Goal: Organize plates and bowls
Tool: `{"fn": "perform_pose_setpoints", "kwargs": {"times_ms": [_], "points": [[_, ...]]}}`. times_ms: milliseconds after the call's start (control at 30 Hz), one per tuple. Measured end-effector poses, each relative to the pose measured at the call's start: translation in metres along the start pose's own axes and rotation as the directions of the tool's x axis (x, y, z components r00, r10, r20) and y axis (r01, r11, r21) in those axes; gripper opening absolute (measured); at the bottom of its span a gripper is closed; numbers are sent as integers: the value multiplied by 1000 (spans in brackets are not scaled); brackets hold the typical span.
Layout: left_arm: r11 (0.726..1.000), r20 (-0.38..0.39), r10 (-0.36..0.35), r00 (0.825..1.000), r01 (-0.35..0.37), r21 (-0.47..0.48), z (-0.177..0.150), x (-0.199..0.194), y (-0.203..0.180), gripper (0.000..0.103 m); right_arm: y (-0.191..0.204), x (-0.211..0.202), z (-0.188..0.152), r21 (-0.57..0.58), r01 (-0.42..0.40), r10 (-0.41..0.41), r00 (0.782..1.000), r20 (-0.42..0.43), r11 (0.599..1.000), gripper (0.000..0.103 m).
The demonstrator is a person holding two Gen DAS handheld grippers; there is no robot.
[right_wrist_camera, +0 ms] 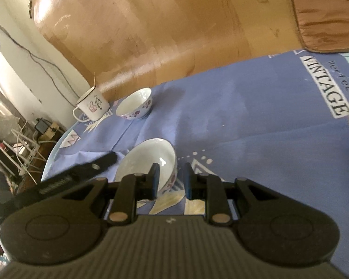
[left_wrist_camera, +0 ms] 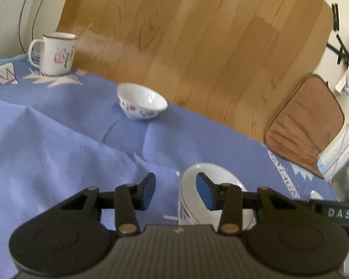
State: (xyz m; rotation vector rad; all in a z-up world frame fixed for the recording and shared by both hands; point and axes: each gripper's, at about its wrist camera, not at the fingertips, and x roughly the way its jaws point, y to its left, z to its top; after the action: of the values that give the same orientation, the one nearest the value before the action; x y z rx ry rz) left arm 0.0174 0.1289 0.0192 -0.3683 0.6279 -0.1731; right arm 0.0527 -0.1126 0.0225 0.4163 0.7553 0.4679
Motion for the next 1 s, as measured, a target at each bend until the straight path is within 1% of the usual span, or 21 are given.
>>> {"fn": "perform_pose_setpoints", "kwargs": {"times_ms": [33, 67, 100, 133, 167, 200, 300, 333, 433, 500, 567, 667, 733, 800, 867, 1000], "points": [[1000, -10, 5, 1000, -5, 15, -2, 3, -2, 28, 1, 4, 0, -7, 0, 0, 1000, -8, 1000, 25], [1000, -22, 5, 1000, -4, 27, -3, 6, -4, 15, 2, 8, 1, -8, -6, 6, 1000, -22, 1000, 25], [999, -42, 7, 999, -5, 32, -5, 9, -6, 11, 2, 12, 1, -6, -11, 11, 999, -36, 1000, 22], [999, -41, 17, 999, -16, 33, -7, 10, -7, 11, 3, 16, 0, -7, -4, 4, 999, -40, 1000, 20], [999, -37, 19, 999, -18, 33, -8, 8, -8, 11, 4, 17, 0, -15, 9, -10, 999, -35, 1000, 14], [999, -32, 12, 999, -11, 30, -7, 6, -10, 10, 3, 15, 1, -13, 5, -6, 999, -34, 1000, 14], [999, -19, -49, 999, 50, 14, -1, -1, -21, 9, -4, 0, 4, -2, -4, 4, 1000, 5, 1000, 11], [998, -12, -64, 998, 65, 28, 2, -2, -30, 9, -8, -9, 5, -1, 1, -1, 1000, 31, 1000, 10], [987, 4, -109, 994, 108, 117, 8, -1, -71, 9, -24, -39, 9, 15, 22, -24, 993, 115, 1000, 10], [975, -7, -150, 989, 149, 167, 8, 6, -102, 9, -39, -62, 9, 31, 63, -67, 981, 179, 998, 10], [958, -31, -197, 980, 200, 205, 6, 16, -132, 9, -56, -85, 7, 52, 111, -120, 964, 236, 992, 10], [937, -97, -254, 962, 270, 221, 0, 39, -169, 9, -79, -114, 2, 85, 182, -199, 932, 303, 980, 10], [929, -141, -277, 950, 302, 212, -4, 57, -189, 9, -94, -129, -2, 106, 234, -257, 907, 333, 966, 10], [925, -174, -288, 942, 321, 203, -9, 70, -206, 9, -107, -135, -4, 131, 270, -299, 891, 342, 954, 10], [922, -192, -288, 938, 326, 209, -13, 77, -218, 9, -122, -140, -7, 166, 278, -320, 885, 340, 946, 10], [918, -211, -262, 942, 311, 245, -23, 91, -239, 9, -139, -142, -11, 206, 287, -344, 875, 341, 936, 11]]}}
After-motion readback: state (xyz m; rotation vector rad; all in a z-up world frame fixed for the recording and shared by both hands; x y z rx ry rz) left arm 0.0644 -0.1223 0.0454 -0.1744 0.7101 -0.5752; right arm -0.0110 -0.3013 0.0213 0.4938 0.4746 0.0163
